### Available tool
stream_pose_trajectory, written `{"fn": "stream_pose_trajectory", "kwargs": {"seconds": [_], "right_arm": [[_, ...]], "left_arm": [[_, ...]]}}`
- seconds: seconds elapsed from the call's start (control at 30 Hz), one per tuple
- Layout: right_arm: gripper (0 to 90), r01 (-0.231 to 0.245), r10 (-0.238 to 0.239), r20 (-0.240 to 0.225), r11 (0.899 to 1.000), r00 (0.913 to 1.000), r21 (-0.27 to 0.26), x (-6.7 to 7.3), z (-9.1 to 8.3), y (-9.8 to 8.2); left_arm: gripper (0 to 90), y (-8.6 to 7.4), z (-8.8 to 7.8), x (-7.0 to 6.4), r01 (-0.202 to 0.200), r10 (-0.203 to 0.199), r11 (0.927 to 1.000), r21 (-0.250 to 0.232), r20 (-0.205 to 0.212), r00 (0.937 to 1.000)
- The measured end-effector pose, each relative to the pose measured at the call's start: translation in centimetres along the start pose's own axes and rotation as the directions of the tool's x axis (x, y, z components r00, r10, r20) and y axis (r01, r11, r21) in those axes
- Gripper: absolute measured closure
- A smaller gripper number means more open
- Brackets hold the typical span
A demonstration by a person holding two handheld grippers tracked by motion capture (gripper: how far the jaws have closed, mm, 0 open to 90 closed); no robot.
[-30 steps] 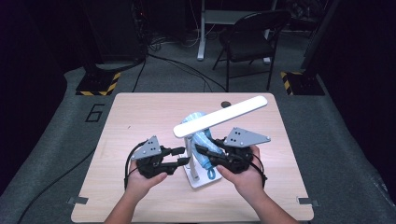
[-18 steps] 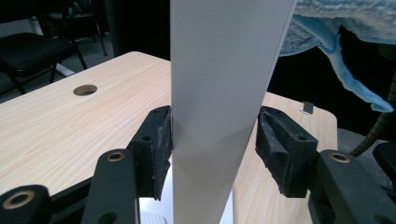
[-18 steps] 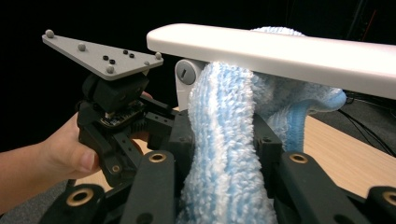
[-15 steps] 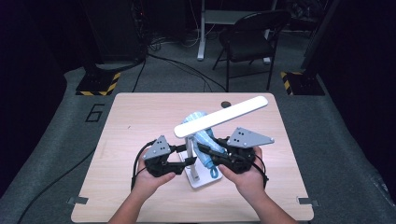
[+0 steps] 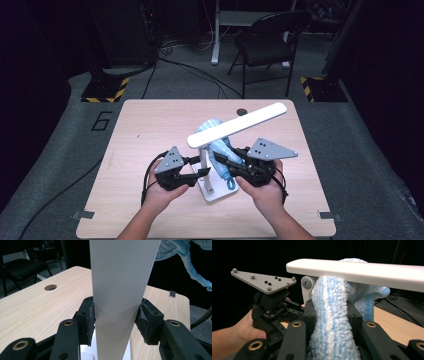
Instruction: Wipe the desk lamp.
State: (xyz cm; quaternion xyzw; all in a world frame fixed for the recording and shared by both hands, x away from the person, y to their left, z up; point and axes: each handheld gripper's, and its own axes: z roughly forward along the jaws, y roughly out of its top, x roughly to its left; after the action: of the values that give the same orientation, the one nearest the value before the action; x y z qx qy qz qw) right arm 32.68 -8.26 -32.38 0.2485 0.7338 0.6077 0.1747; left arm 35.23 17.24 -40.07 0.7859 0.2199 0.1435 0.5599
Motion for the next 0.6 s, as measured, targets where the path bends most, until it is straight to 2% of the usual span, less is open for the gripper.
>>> {"fn": "stream_pose_trajectory", "kwargs": {"seconds": [0.53, 0.6], "right_arm": [[68.9, -0.005, 0.006, 0.028, 1.0, 0.9996, -0.024, -0.19, -0.36, -0.17], [68.9, -0.008, 0.009, 0.031, 1.0, 0.9995, -0.027, -0.18, -0.41, -0.21]], "left_arm": [[52.6, -0.17, -0.79, 0.03, 0.0, 0.0, 1.0, 0.006, 0.013, 0.9999], [52.6, -0.18, -0.94, 0.12, -0.01, 0.009, 0.9999, 0.01, 0.017, 0.9998]]}}
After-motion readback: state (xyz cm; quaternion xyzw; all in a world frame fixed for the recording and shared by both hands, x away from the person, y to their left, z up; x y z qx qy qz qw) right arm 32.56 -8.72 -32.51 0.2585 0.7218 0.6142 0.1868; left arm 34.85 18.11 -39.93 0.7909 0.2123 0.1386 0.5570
